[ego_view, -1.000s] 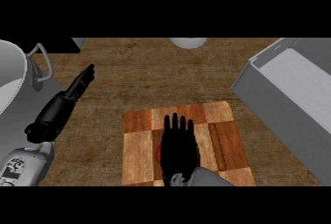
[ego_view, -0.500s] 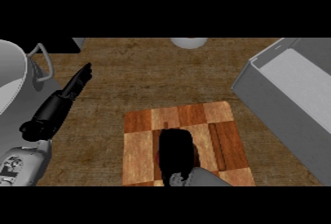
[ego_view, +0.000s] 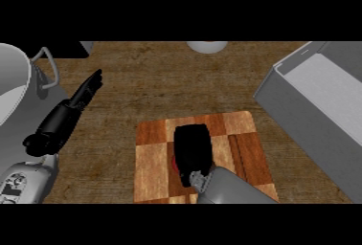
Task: Pick the tomato from the cutting board and place it in the cardboard box
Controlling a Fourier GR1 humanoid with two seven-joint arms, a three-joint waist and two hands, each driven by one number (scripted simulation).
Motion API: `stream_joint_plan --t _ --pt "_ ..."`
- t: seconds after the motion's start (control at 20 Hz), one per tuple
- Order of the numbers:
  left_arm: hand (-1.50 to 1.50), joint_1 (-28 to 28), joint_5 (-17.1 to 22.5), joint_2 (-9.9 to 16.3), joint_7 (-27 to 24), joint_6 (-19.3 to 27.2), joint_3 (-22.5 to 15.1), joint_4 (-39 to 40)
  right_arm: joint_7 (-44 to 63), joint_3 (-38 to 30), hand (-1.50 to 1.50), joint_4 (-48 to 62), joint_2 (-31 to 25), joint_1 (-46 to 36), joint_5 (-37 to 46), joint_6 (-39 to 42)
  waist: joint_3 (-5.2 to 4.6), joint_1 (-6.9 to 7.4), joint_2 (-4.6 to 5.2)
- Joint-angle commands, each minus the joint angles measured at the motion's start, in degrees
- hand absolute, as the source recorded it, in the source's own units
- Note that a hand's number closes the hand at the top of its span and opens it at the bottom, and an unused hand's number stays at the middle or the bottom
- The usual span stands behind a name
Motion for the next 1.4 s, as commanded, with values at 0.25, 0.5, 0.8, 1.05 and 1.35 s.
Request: stream_joint_plan --t 0.25,0.5,0.8,1.05,1.35 --pt "0.0 -1.6 0.1 0.1 -1.1 -1.6 1.2 2.2 -34.3 -15.9 1.5 9.5 -12.0 -9.8 -8.8 -8.7 0.05 0.53 0.75" --pt "0.0 0.5 -2.1 -2.0 0.3 -0.1 -0.5 -0.4 -34.9 -16.3 1.5 3.7 -14.8 -13.2 -4.1 -6.9 0.0 -0.37 0.1" --pt "0.0 1.0 -2.0 -1.3 -2.2 -1.1 1.7 1.0 -28.0 -24.4 1.5 -5.7 -17.1 -12.8 -3.7 -6.4 -0.02 -0.99 -0.03" --pt "0.0 0.0 -0.8 -0.5 0.1 -2.0 2.9 0.8 -18.0 -35.4 1.5 -5.7 -16.9 -16.6 -5.4 -8.8 -0.01 -0.9 -0.07" --pt "0.0 0.9 -2.6 -2.4 -1.1 -1.1 2.2 0.8 -20.6 -44.5 1.5 -3.1 -23.8 -13.5 -5.5 -12.0 0.01 -0.72 0.12"
